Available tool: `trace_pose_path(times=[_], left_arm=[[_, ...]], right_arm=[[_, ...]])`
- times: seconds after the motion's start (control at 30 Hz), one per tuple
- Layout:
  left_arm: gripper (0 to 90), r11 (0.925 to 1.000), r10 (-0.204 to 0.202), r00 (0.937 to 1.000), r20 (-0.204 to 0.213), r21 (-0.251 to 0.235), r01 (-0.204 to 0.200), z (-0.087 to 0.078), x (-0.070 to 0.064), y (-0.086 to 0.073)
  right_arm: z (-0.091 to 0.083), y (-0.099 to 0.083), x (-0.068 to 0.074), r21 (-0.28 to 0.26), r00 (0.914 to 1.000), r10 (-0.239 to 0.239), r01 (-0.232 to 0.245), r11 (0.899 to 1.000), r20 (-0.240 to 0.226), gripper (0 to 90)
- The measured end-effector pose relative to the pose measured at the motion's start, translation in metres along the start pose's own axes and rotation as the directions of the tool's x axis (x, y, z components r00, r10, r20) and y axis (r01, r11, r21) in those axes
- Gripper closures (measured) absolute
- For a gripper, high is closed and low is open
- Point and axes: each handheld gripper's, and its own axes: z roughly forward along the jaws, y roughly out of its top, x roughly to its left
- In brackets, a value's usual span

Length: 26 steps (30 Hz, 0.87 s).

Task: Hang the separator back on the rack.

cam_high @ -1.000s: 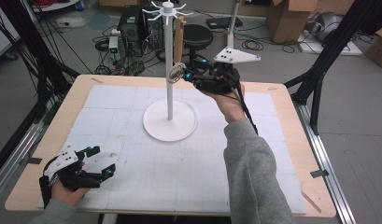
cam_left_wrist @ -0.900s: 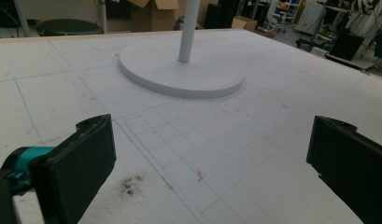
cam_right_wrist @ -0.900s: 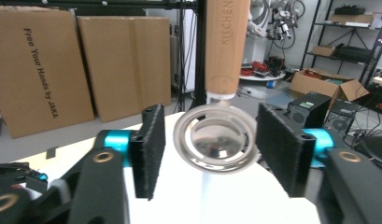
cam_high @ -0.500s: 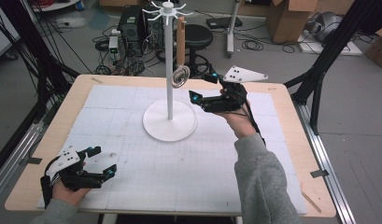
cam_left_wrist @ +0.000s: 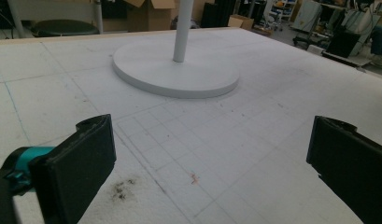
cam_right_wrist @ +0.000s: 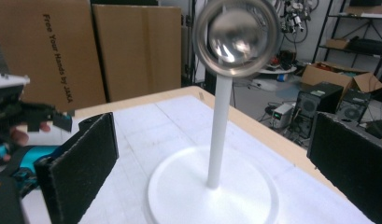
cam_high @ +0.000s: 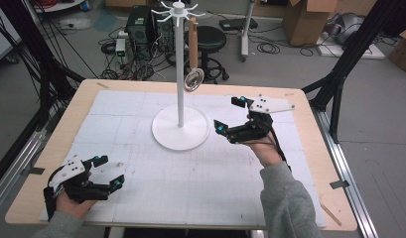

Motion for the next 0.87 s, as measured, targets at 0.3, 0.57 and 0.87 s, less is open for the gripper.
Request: trace_pose_path(times=[0.3,0.57,0.87], left_arm=[[1.8,1.0,0.0,1.0,0.008,-0.001,0.0,0.003,0.001,0.001],[1.8,0.9996,0.013,0.9999,0.007,-0.024,-0.013,0.004,-0.001,0.004],[1.7,0.9993,0.022,0.9996,0.018,-0.032,-0.021,0.009,-0.002,0.007]], right_arm=[[-0.031,-0.043,-0.002,-0.006,0.9989,-0.008,0.008,1.0,0.046,1.1],[-0.063,-0.075,-0.007,0.001,0.9939,0.028,-0.029,1.0,0.107,1.1],[-0.085,-0.103,-0.011,0.015,0.9842,0.112,-0.115,0.993,0.137,1.1]])
